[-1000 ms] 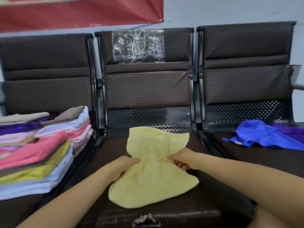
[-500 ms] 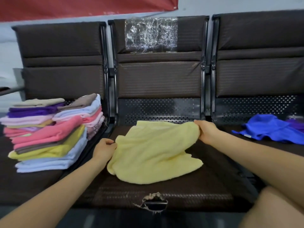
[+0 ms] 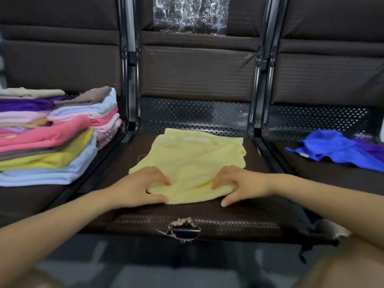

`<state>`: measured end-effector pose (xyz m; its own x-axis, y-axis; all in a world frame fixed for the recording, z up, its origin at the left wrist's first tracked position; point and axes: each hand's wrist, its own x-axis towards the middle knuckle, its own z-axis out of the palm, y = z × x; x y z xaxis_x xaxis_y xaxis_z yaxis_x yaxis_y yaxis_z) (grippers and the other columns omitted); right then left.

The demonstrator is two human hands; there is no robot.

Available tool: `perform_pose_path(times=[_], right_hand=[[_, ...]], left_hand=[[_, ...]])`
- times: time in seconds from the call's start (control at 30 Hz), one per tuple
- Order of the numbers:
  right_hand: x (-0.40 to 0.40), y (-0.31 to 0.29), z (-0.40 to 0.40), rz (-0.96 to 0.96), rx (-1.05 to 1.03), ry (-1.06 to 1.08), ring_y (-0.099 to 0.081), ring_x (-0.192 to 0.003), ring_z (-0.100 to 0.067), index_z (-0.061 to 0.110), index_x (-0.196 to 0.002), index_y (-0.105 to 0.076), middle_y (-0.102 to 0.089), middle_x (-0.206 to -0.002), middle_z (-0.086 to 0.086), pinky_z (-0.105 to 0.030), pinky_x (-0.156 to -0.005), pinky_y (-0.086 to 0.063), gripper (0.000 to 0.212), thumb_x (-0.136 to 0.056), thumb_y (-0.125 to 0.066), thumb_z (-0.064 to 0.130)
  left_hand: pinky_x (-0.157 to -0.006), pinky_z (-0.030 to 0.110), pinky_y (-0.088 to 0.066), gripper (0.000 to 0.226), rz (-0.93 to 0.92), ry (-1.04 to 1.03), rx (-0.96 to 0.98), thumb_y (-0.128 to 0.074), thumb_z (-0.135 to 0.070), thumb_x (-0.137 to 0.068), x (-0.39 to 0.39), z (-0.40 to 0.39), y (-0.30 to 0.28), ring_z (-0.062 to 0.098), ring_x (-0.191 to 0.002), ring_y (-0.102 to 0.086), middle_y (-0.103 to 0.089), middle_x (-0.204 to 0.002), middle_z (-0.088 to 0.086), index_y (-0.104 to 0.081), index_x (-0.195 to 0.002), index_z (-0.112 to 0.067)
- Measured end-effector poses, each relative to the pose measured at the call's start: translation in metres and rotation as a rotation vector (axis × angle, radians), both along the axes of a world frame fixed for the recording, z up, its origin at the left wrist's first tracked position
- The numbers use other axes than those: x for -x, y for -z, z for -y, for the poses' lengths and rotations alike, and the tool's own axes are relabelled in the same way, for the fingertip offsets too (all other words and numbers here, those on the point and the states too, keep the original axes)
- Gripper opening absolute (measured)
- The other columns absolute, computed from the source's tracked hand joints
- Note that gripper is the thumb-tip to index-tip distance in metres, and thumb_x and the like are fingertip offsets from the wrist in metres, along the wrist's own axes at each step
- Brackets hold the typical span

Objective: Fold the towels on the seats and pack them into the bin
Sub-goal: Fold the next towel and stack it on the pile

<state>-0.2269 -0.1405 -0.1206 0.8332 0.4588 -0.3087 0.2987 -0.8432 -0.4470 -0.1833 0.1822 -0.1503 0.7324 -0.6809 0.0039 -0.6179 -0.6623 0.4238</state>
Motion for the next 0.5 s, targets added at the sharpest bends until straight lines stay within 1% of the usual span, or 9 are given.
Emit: perform_pose_path(times=[0.07, 0.1, 0.17, 0.2, 0.3, 0.37, 0.4, 0.47, 0.5], right_hand=[[-0.003, 0.009, 0.0, 0.145, 0.007, -0.004, -0.042, -0.12, -0.012, 0.02, -0.112, -0.065, -0.053, -0.123, 0.004, -0.025, -0.107, -0.031, 0.027, -0.088, -0.067, 0.034], [-0.005, 0.01, 0.001, 0.177, -0.017, 0.023, -0.045, -0.117, -0.014, 0.016, -0.111, -0.065, -0.055, -0.121, 0.001, -0.026, -0.105, -0.032, 0.023, -0.092, -0.063, 0.028], [-0.01, 0.006, 0.003, 0.147, -0.123, 0.145, -0.053, -0.102, -0.011, 0.012, -0.109, -0.063, -0.061, -0.109, 0.001, -0.027, -0.093, -0.04, 0.02, -0.098, -0.054, 0.026], [-0.012, 0.002, 0.004, 0.11, -0.215, 0.245, -0.056, -0.095, -0.011, 0.012, -0.106, -0.062, -0.062, -0.103, 0.001, -0.03, -0.088, -0.043, 0.021, -0.099, -0.051, 0.028], [-0.019, -0.02, 0.007, -0.058, -0.778, 0.541, -0.066, -0.095, -0.02, 0.01, -0.103, -0.064, -0.069, -0.104, -0.009, -0.038, -0.085, -0.053, 0.02, -0.1, -0.049, 0.023], [-0.024, -0.042, 0.01, -0.241, -1.145, 0.634, -0.07, -0.091, -0.02, 0.007, -0.107, -0.065, -0.071, -0.104, -0.01, -0.031, -0.074, -0.058, 0.022, -0.099, -0.048, 0.019], [-0.029, -0.051, 0.013, -0.288, -1.214, 0.68, -0.071, -0.09, -0.02, 0.007, -0.109, -0.065, -0.072, -0.105, -0.01, -0.029, -0.071, -0.058, 0.024, -0.098, -0.048, 0.02], [-0.043, -0.056, 0.018, -0.211, -1.166, 0.802, -0.07, -0.087, -0.021, 0.008, -0.103, -0.068, -0.071, -0.108, -0.012, -0.028, -0.07, -0.056, 0.02, -0.095, -0.054, 0.02], [-0.051, -0.051, 0.02, -0.083, -1.041, 0.874, -0.068, -0.087, -0.022, 0.01, -0.097, -0.068, -0.07, -0.109, -0.014, -0.028, -0.072, -0.054, 0.013, -0.093, -0.058, 0.018]], left_hand=[[-0.103, 0.017, -0.036, 0.06, -0.023, 0.084, -0.008, -0.048, -0.082, -0.072, -0.008, -0.014, 0.0, -0.006, -0.118, -0.047, -0.053, -0.121, -0.024, -0.06, -0.116, -0.042], [-0.1, 0.019, -0.04, 0.051, -0.015, 0.073, 0.009, -0.047, -0.08, -0.076, -0.011, -0.017, 0.0, -0.006, -0.113, -0.051, -0.057, -0.117, -0.022, -0.062, -0.109, -0.044], [-0.084, 0.029, -0.049, 0.044, 0.003, -0.029, 0.108, -0.04, -0.081, -0.078, -0.019, -0.017, -0.004, -0.003, -0.088, -0.059, -0.064, -0.091, -0.015, -0.061, -0.083, -0.043], [-0.076, 0.034, -0.047, 0.051, -0.013, -0.104, 0.217, -0.04, -0.079, -0.079, -0.025, -0.014, -0.009, 0.001, -0.075, -0.056, -0.062, -0.078, -0.008, -0.06, -0.077, -0.033], [-0.071, 0.033, -0.042, 0.045, -0.05, -0.288, 0.547, -0.047, -0.05, -0.092, -0.034, 0.004, -0.038, 0.01, -0.075, -0.053, -0.06, -0.079, 0.008, -0.062, -0.086, -0.009], [-0.073, 0.032, -0.041, 0.028, -0.146, -0.357, 0.724, -0.05, -0.03, -0.098, -0.04, 0.017, -0.056, 0.013, -0.08, -0.054, -0.06, -0.081, 0.004, -0.063, -0.086, -0.008], [-0.074, 0.031, -0.042, 0.023, -0.19, -0.384, 0.778, -0.051, -0.027, -0.097, -0.044, 0.022, -0.063, 0.012, -0.08, -0.055, -0.061, -0.082, 0.0, -0.064, -0.084, -0.013], [-0.074, 0.025, -0.044, 0.015, -0.141, -0.461, 0.762, -0.056, -0.027, -0.094, -0.057, 0.028, -0.065, 0.008, -0.08, -0.057, -0.064, -0.083, -0.007, -0.065, -0.082, -0.024], [-0.073, 0.025, -0.044, 0.01, -0.03, -0.507, 0.667, -0.059, -0.027, -0.091, -0.065, 0.028, -0.06, 0.007, -0.081, -0.057, -0.064, -0.084, -0.008, -0.064, -0.082, -0.029]])
